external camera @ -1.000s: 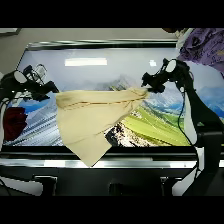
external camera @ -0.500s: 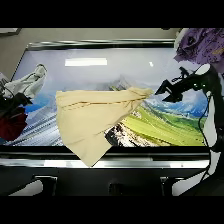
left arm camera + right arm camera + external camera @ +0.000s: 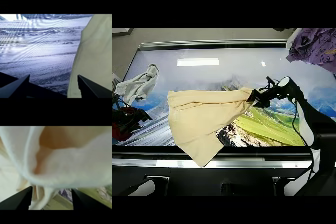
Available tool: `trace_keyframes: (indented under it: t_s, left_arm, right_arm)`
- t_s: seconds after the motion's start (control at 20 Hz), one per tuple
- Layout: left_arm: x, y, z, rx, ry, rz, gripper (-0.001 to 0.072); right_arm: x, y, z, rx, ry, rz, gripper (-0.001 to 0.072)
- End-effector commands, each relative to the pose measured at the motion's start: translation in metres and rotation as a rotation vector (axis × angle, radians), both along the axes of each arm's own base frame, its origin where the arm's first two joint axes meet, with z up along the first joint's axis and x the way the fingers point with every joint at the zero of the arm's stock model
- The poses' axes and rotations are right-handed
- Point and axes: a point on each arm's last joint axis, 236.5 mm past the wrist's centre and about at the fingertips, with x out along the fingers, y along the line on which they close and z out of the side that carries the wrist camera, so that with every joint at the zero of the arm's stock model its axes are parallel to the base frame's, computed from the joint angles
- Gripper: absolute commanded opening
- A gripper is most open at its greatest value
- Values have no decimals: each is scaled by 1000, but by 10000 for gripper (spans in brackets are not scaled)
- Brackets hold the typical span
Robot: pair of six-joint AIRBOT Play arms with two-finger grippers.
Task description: Fold the clothes and pants, and hang the long-sleeved shirts on hangers.
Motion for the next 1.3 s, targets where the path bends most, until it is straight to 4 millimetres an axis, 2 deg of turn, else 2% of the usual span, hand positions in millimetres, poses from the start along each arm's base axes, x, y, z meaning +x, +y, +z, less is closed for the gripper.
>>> trace_keyframes:
  t_s: [0.0,0.05,0.1,0.2,0.25,0.4,0.6,0.8,1.0,1.05,1.15,1.25]
  left_arm:
    - [-6,-4,-4,-12,24,4,704]
    - [-7,-5,-5,-15,25,5,704]
    - [-7,-5,-6,-14,24,5,704]
    - [-10,-8,-14,-21,21,-20,704]
    - [-12,-18,-21,-59,15,-25,704]
    - [-23,-66,-49,-246,-6,-35,703]
    - [-51,-96,-85,-327,47,7,703]
    - [-66,-124,-95,-332,88,-71,702]
    - [-62,-144,-102,-311,95,-89,694]
    - [-64,-149,-105,-313,111,-96,614]
    - [-69,-156,-110,-317,142,-106,566]
    - [-67,-161,-107,-329,132,-112,13]
  right_arm:
    - [4,13,-20,-32,-3,-8,523]
    - [3,12,-25,-38,7,-11,454]
    - [2,11,-28,-38,15,-12,350]
    - [3,10,-28,-43,10,-14,75]
    - [5,9,-26,-45,2,-16,30]
    - [7,7,-14,-53,-27,-13,30]
    - [4,8,6,-53,-46,5,30]
    - [5,8,21,-50,-66,-7,30]
    - [3,8,28,-46,-63,-9,30]
    - [2,9,31,-45,-66,-7,30]
    - [2,8,40,-45,-82,-4,30]
    - [3,8,52,-47,-107,-3,29]
